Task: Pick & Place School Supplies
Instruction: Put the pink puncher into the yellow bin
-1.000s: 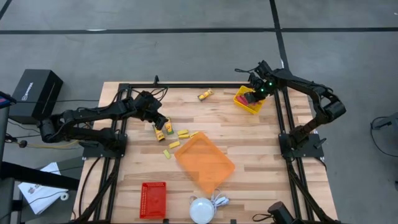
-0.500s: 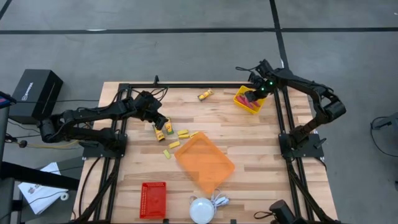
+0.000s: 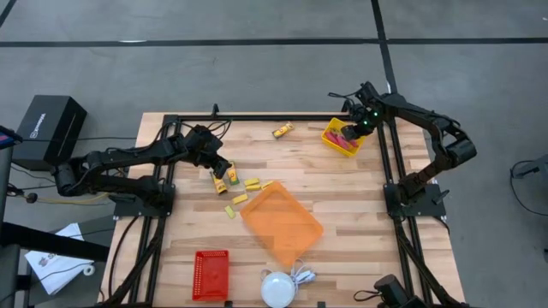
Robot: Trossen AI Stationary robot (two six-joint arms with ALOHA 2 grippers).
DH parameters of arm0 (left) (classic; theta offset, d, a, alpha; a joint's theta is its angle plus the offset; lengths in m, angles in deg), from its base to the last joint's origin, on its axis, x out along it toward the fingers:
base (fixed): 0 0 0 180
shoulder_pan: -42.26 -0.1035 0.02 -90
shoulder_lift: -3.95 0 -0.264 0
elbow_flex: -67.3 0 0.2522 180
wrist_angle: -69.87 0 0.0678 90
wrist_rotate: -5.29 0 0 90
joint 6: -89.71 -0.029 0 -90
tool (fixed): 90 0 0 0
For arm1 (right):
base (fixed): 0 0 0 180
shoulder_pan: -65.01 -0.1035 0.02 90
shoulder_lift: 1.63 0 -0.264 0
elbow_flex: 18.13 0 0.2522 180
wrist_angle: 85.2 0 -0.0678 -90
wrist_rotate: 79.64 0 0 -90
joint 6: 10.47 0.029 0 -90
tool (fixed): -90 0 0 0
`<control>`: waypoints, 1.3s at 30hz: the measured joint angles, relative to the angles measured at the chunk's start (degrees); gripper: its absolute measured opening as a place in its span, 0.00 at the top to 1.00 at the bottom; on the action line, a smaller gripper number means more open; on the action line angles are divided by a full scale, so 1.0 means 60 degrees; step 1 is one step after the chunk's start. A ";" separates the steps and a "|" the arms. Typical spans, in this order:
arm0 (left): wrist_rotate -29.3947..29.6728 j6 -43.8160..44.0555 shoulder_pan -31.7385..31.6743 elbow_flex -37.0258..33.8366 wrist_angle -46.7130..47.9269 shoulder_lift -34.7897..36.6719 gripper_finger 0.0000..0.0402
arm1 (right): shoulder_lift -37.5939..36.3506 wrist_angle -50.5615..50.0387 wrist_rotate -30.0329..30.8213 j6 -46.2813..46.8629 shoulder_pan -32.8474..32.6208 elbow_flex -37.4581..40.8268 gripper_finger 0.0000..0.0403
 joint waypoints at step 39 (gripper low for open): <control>-0.0042 0.0175 0.0002 0.0000 -0.0009 -0.0004 0.67 | 0.0299 0.0471 0.1448 0.0726 -0.0684 0.0692 1.00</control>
